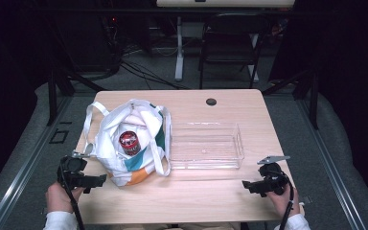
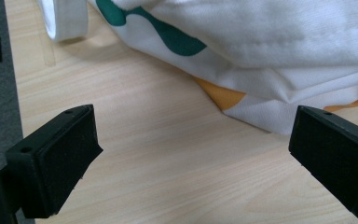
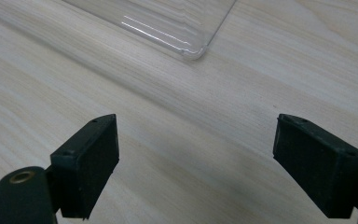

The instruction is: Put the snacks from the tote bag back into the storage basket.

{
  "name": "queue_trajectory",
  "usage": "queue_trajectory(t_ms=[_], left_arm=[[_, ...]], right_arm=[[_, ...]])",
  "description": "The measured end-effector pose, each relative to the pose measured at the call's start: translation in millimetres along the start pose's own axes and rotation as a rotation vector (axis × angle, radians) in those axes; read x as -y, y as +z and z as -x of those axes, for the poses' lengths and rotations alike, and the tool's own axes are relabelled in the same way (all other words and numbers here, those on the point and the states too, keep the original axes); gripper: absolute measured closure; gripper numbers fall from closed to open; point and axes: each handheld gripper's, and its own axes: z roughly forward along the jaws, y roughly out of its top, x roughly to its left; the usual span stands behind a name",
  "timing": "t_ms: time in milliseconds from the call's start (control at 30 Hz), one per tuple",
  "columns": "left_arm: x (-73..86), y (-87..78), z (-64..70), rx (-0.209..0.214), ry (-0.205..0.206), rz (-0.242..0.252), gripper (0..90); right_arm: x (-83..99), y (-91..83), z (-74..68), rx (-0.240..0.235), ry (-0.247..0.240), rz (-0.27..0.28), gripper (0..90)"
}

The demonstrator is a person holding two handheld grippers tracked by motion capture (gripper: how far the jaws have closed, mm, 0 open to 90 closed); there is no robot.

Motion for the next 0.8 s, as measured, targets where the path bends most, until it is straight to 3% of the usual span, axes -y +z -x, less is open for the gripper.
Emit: queue_trajectory(t_ms=[333, 467, 633, 700, 800], left_arm=[[-13.9, -4.9, 11.3, -0.019, 0.031, 0.038, 1.2], [-18.9, -6.3, 14.6, -0.024, 0.049, 0.051, 1.1], [-26.4, -11.8, 16.9, -0.027, 0.062, 0.085, 1.0], [-29.4, -13.6, 18.0, -0.025, 0.060, 0.094, 1.0], [-33.5, -15.1, 19.5, -0.019, 0.056, 0.109, 1.0]], right_arm=[[-0.2, 0.2, 0.8, 0.002, -0.006, 0.003, 13.5], [-3.6, 1.7, -2.7, 0.058, 0.014, -0.002, 16.8], [-9.0, -0.8, -7.1, 0.049, -0.032, -0.027, 14.2], [-10.9, -2.5, -9.8, 0.073, -0.042, -0.020, 14.3], [-12.8, -7.3, -11.8, 0.063, -0.073, 0.001, 14.5]])
